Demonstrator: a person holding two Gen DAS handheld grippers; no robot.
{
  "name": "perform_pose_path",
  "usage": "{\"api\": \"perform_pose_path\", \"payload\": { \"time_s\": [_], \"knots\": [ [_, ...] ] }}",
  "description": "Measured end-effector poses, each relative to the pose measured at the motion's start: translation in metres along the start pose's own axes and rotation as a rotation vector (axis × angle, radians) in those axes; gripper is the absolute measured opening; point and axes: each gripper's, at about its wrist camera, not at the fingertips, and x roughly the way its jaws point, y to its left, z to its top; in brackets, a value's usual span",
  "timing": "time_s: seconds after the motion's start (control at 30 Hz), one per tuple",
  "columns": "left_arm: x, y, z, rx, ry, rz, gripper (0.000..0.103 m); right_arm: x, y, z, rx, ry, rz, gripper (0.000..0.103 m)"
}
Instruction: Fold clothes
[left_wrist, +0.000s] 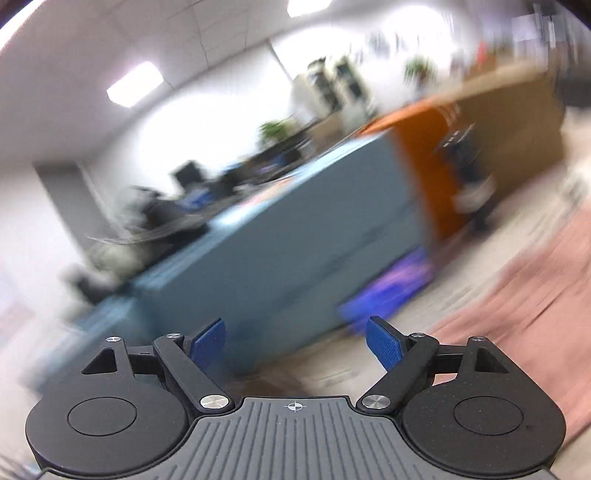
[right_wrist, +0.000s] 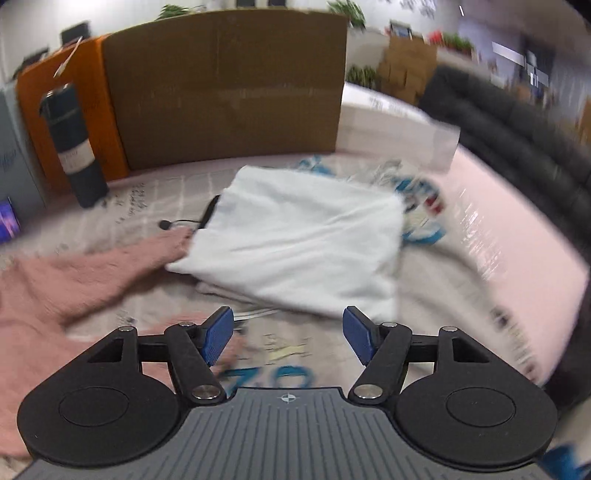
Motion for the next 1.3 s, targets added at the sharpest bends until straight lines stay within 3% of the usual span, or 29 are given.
{"api": "perform_pose_path", "payload": {
  "time_s": [0.07,0.17,0.23,0.3,0.33,0.4,0.43,0.53,0.6,0.67,0.73,0.77,0.8,0.87,0.93,1.03,1.1,1.17,1.2,1.23,1.3],
  "knots": [
    [0.016,-0.046,0.006,-0.100,-0.032,-0.113,0.086,0.014,0.001,-0.003,0.129,0.042,0.031,0.062],
    [0.037,-0.117,0.013,-0.141,-0.014,-0.276,0.086,0.038,-0.002,-0.011,0.335,0.109,0.039,0.057],
    [0.047,-0.159,0.010,-0.099,0.041,-0.420,0.086,0.053,-0.003,-0.019,0.440,0.135,0.042,0.047],
    [0.050,-0.192,0.002,-0.024,0.113,-0.519,0.086,0.064,0.002,-0.024,0.492,0.156,0.043,0.039],
    [0.050,-0.205,-0.003,0.009,0.142,-0.564,0.086,0.068,0.005,-0.026,0.492,0.161,0.049,0.037],
    [0.040,-0.230,-0.015,0.075,0.174,-0.624,0.086,0.075,0.016,-0.029,0.442,0.174,0.042,0.009],
    [0.034,-0.239,-0.020,0.114,0.178,-0.644,0.086,0.074,0.024,-0.029,0.381,0.166,0.007,0.005],
    [0.030,-0.251,-0.024,0.174,0.186,-0.707,0.086,0.069,0.046,-0.028,0.188,0.126,-0.111,0.005],
    [0.033,-0.252,-0.025,0.172,0.189,-0.707,0.086,0.069,0.056,-0.028,0.097,0.123,-0.146,0.005],
    [0.038,-0.245,-0.024,0.134,0.189,-0.694,0.086,0.068,0.055,-0.023,0.101,0.113,-0.164,0.008],
    [0.044,-0.225,-0.020,0.030,0.182,-0.659,0.086,0.061,0.056,-0.013,0.107,0.063,-0.185,0.023],
    [0.048,-0.213,-0.019,-0.034,0.180,-0.622,0.086,0.055,0.057,-0.004,0.097,0.016,-0.186,0.040],
    [0.051,-0.199,-0.020,-0.088,0.180,-0.574,0.086,0.051,0.059,0.005,0.088,-0.026,-0.180,0.045],
    [0.054,-0.172,-0.024,-0.179,0.182,-0.459,0.086,0.050,0.068,0.023,0.079,-0.067,-0.114,0.045],
    [0.056,-0.147,-0.031,-0.252,0.197,-0.323,0.085,0.053,0.082,0.033,0.081,-0.071,0.011,0.045],
    [0.067,-0.115,-0.047,-0.356,0.281,-0.183,0.083,0.056,0.114,0.037,0.039,-0.044,0.178,0.045],
    [0.082,-0.104,-0.060,-0.414,0.391,-0.225,0.083,0.058,0.138,0.035,0.002,-0.006,0.277,0.046],
    [0.088,-0.103,-0.067,-0.427,0.436,-0.292,0.079,0.058,0.161,0.030,-0.031,0.047,0.372,0.046],
    [0.090,-0.104,-0.071,-0.430,0.453,-0.327,0.065,0.057,0.173,0.028,-0.056,0.073,0.415,0.046],
    [0.093,-0.105,-0.074,-0.433,0.469,-0.361,0.038,0.056,0.184,0.025,-0.080,0.098,0.456,0.046],
    [0.091,-0.110,-0.077,-0.398,0.472,-0.406,0.020,0.051,0.200,0.018,-0.107,0.151,0.536,0.046]
  ]
}}
